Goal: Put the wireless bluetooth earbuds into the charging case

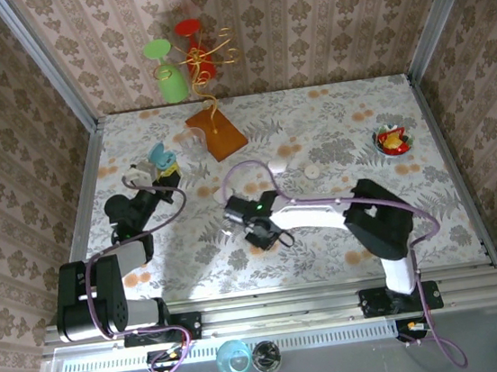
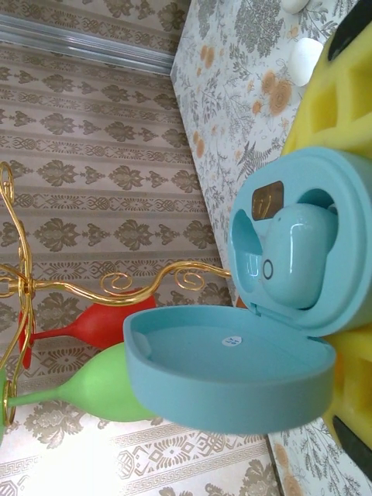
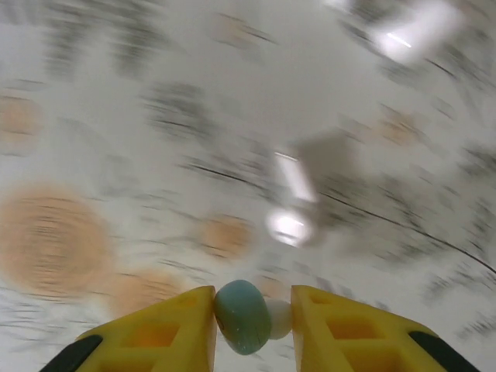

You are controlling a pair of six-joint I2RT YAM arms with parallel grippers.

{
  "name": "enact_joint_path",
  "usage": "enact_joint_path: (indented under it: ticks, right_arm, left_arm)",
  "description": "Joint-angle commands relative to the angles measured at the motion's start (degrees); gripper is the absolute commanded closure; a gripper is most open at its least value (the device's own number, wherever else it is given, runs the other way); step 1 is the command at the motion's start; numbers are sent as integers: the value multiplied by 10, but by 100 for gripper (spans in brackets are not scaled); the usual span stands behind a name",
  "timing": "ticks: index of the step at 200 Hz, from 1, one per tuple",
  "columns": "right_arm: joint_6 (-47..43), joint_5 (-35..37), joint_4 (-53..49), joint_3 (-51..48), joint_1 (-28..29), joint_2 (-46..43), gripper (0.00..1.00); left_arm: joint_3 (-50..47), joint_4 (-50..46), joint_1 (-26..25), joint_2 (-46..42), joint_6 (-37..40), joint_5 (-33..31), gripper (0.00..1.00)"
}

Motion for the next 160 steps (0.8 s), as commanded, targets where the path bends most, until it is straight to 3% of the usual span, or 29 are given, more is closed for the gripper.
enact_joint_path:
  ticks: [1, 42, 72, 116, 160]
  right_arm:
    - [28, -3, 18, -53, -43, -40, 68]
    - [37, 18, -1, -95, -106, -61, 68]
    - [50, 20, -20, -82, -116, -36, 65]
    - [62, 104, -72, -34, -84, -35, 50]
    - [42, 181, -113, 15, -23, 2, 49]
  left_arm:
    - [-4, 23, -8, 0, -12, 14, 66]
    - [-5, 12, -27, 0, -5, 13, 66]
    - [-5, 10, -36, 5, -3, 14, 66]
    - [-2, 11, -38, 7, -3, 12, 66]
    - [-1, 26, -33, 18, -8, 7, 66]
